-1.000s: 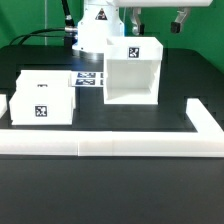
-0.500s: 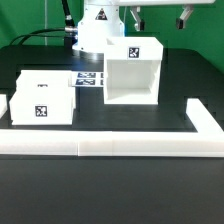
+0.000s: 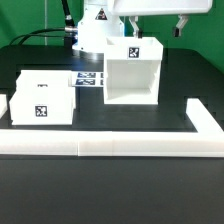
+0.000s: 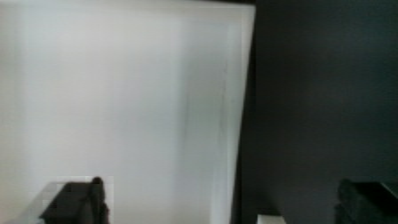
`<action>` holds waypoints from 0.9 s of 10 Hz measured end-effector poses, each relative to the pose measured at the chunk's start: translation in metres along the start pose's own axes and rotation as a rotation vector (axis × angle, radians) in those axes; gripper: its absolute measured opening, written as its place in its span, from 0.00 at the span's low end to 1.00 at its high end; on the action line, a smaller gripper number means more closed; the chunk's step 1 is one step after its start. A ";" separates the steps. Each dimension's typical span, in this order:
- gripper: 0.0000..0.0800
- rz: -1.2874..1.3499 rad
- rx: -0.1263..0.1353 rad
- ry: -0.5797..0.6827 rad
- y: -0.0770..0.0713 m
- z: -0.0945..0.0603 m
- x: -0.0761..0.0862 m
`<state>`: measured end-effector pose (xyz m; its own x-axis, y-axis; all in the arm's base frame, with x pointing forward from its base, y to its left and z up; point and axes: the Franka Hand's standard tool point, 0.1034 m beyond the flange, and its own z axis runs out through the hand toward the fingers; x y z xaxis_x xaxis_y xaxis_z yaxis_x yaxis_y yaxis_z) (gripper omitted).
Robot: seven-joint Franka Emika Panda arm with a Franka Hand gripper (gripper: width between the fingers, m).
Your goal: Assemble drawer
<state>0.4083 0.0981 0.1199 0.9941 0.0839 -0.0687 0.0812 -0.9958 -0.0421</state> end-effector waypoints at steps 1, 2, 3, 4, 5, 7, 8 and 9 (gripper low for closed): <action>0.81 0.002 0.000 -0.001 0.001 0.004 -0.004; 0.81 0.005 0.001 0.000 0.002 0.011 -0.007; 0.67 0.005 0.002 0.003 0.002 0.014 -0.008; 0.51 0.006 0.002 0.003 0.002 0.015 -0.008; 0.51 0.005 0.002 0.003 0.002 0.015 -0.008; 0.11 0.005 0.002 0.003 0.002 0.015 -0.008; 0.11 0.004 0.002 0.003 0.002 0.015 -0.008; 0.04 0.004 0.001 0.003 0.002 0.015 -0.008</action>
Offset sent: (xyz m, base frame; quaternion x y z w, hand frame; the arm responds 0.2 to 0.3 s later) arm -0.0010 -0.0001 -0.0077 0.0039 0.0155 0.0130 0.9998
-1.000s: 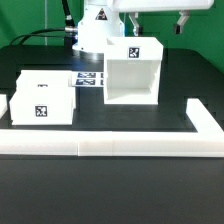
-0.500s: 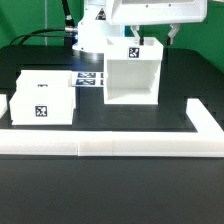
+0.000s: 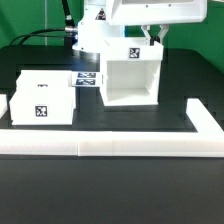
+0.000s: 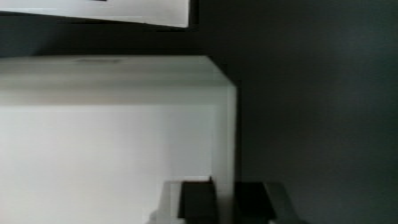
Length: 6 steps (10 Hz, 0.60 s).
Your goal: Assemble drawer
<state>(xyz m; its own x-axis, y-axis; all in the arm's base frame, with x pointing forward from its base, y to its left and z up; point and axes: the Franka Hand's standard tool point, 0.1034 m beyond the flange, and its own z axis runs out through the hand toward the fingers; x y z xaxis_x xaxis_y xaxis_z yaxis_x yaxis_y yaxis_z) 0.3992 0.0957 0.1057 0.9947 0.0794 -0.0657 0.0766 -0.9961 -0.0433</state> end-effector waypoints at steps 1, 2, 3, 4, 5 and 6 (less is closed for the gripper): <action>0.04 0.000 0.000 0.000 0.000 0.000 0.000; 0.04 0.000 0.000 0.000 0.000 0.000 0.000; 0.04 0.000 0.000 0.000 0.000 0.000 0.000; 0.04 0.000 0.000 0.000 0.000 0.000 0.000; 0.04 0.000 0.000 0.000 0.000 0.000 0.000; 0.04 -0.016 -0.002 -0.001 0.002 -0.001 0.004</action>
Offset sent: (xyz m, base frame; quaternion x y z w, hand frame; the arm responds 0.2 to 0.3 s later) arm 0.0000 0.0000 0.0000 0.0000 0.0000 0.0000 1.0000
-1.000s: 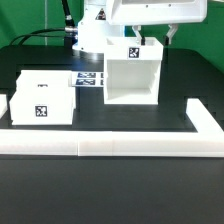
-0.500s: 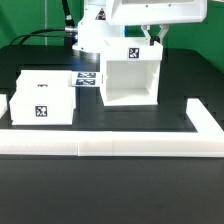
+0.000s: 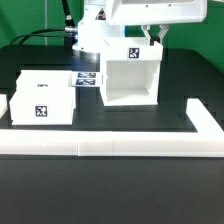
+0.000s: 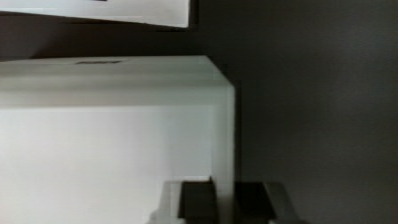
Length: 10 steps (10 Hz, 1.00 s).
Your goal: Assemble drawer
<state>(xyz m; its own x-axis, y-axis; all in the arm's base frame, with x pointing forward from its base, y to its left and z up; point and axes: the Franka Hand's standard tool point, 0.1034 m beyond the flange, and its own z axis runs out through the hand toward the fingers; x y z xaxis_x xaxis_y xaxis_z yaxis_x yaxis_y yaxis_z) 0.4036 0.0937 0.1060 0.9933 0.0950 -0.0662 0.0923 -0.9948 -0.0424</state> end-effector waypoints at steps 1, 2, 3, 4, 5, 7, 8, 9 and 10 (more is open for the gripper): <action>0.04 -0.002 0.004 0.005 0.005 -0.002 0.016; 0.04 0.011 0.010 0.017 0.007 -0.003 0.035; 0.04 0.020 0.017 0.038 0.008 -0.005 0.059; 0.04 0.029 0.022 0.053 0.011 -0.006 0.078; 0.04 0.040 0.025 0.068 0.015 -0.008 0.093; 0.04 0.059 0.028 0.098 0.021 -0.010 0.123; 0.04 0.067 0.030 0.113 0.024 -0.011 0.138; 0.04 0.076 0.032 0.137 0.028 -0.013 0.154; 0.05 0.082 0.034 0.168 0.030 -0.014 0.167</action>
Offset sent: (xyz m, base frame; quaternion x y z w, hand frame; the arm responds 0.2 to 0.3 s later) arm 0.0756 -0.0089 -0.0100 -0.0041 0.0037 0.0389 0.9992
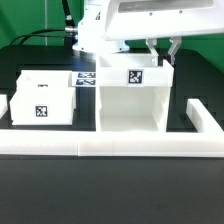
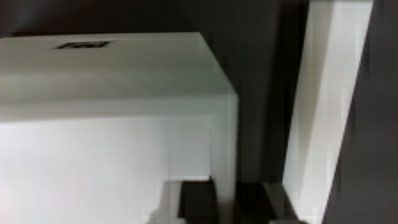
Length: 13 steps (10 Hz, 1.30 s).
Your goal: Assemble drawer
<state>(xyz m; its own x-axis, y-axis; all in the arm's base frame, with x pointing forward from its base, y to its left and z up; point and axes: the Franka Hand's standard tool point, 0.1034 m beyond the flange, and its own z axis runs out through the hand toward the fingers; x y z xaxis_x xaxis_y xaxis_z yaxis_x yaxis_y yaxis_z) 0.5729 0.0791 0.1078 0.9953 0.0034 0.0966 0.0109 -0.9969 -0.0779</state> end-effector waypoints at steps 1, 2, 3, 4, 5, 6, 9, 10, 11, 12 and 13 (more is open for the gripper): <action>0.05 0.017 0.001 0.005 -0.001 0.000 0.004; 0.05 0.016 0.001 0.005 -0.001 0.000 0.003; 0.05 0.017 0.001 0.005 -0.001 0.000 0.003; 0.05 0.063 0.002 0.005 -0.002 0.000 0.003; 0.05 0.115 0.003 0.005 -0.003 0.000 0.003; 0.05 0.179 0.004 0.004 -0.004 0.000 0.003; 0.05 0.477 0.024 0.038 -0.010 0.001 0.006; 0.05 0.548 0.037 0.057 -0.009 0.001 0.011; 0.05 0.594 0.043 0.062 -0.009 0.001 0.012; 0.05 0.627 0.047 0.062 -0.010 0.000 0.012; 0.05 0.682 0.053 0.062 -0.011 0.000 0.013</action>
Offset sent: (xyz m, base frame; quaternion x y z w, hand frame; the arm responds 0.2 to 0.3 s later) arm 0.0000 0.0000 0.0000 0.0000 0.0000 0.1296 0.9916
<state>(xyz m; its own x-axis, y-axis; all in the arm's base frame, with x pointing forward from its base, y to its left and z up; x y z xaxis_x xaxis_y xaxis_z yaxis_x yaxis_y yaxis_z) 0.5854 0.0902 0.1103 0.7740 -0.6298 0.0656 -0.6100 -0.7694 -0.1896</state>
